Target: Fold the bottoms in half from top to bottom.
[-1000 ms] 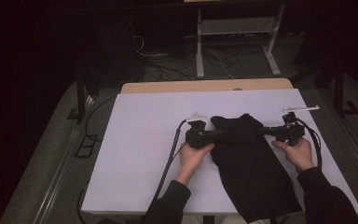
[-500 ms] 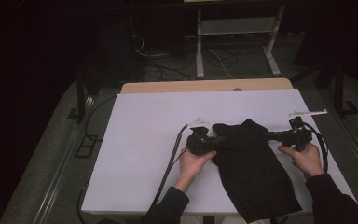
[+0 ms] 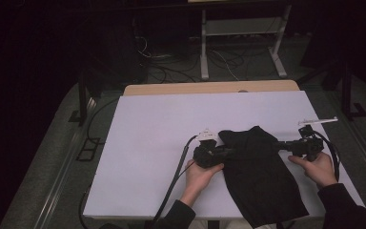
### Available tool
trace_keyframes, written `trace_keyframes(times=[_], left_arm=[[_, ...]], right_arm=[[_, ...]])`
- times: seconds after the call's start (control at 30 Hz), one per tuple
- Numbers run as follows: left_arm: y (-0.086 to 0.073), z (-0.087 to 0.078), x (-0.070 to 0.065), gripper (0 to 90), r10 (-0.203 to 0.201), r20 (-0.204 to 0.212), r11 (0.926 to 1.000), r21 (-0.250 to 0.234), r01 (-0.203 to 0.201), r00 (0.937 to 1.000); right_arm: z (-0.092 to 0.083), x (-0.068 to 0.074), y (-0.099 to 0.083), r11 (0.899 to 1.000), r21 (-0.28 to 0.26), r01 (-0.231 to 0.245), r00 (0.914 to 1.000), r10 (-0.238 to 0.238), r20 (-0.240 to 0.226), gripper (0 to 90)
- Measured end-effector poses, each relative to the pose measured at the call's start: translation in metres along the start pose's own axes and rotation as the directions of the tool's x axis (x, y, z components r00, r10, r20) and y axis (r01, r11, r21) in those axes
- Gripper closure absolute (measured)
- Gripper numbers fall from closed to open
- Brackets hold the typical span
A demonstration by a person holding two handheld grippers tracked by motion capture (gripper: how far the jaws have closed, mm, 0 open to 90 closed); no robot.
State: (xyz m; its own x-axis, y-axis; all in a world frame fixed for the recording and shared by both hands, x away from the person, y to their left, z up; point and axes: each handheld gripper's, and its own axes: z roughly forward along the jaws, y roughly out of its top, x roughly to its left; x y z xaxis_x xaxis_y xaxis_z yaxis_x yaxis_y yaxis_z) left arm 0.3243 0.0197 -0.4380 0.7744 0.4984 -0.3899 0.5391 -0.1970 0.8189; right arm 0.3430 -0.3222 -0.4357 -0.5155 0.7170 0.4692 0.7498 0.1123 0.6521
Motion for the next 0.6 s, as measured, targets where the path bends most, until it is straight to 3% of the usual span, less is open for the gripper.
trace_keyframes(times=[0.6], left_arm=[[-0.021, 0.002, -0.004, 86.9, -0.009, 0.025, 0.9998, 0.017, 0.009, 0.9996]], right_arm=[[0.0, -0.001, -0.01, 0.999, 0.051, -0.006, 1.0, 0.006, 0.005, 83.5]])
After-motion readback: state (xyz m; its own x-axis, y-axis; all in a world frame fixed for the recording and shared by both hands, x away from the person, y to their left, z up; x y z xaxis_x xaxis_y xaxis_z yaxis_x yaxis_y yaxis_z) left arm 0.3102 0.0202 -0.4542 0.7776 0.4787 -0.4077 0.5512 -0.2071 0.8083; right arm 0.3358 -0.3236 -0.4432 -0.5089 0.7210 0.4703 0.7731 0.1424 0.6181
